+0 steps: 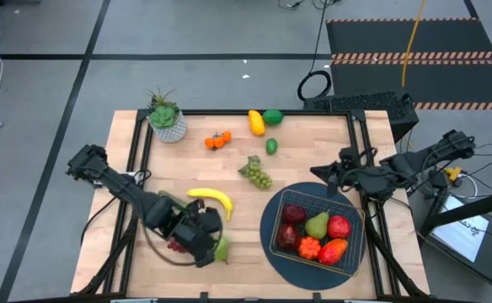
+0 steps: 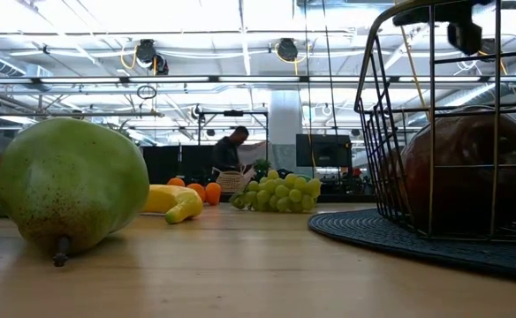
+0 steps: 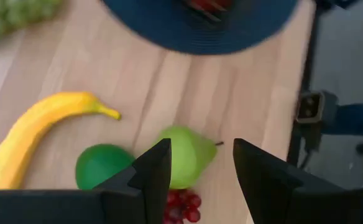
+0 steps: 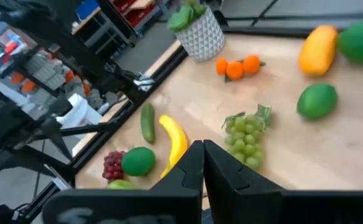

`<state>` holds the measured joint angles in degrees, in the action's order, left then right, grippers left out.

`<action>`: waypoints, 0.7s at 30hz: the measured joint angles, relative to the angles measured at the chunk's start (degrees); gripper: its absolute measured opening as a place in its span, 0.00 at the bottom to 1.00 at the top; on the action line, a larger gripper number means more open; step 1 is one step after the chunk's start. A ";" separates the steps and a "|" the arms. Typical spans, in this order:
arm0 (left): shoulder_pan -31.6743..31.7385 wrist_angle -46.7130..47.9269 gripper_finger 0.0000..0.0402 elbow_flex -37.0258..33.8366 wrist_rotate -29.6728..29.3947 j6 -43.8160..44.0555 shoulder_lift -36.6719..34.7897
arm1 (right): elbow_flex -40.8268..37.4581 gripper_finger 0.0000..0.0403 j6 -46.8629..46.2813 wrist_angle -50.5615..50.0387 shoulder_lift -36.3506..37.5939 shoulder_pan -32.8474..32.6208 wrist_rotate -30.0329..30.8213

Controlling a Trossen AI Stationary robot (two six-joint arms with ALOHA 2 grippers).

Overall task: Build produce basket
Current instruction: Put the pear into the gold wire basket

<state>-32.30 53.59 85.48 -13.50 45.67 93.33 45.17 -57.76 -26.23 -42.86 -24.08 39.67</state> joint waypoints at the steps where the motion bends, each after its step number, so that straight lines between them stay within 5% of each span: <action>1: -0.42 -1.16 0.43 -1.19 -0.06 -1.98 -0.73 | 0.00 0.00 -0.54 0.78 -1.29 0.77 -1.23; 8: -1.93 -4.49 0.43 -9.53 -5.21 -11.97 -7.82 | -0.02 0.00 -1.47 10.78 -11.40 3.43 -5.48; 21: -3.05 -12.48 0.44 -20.29 -16.57 -11.06 -11.47 | -0.02 0.00 17.94 19.32 -19.82 3.44 -5.39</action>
<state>-35.34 41.12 65.20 -30.07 34.61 81.86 45.15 -39.82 -6.91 -62.67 -20.64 34.28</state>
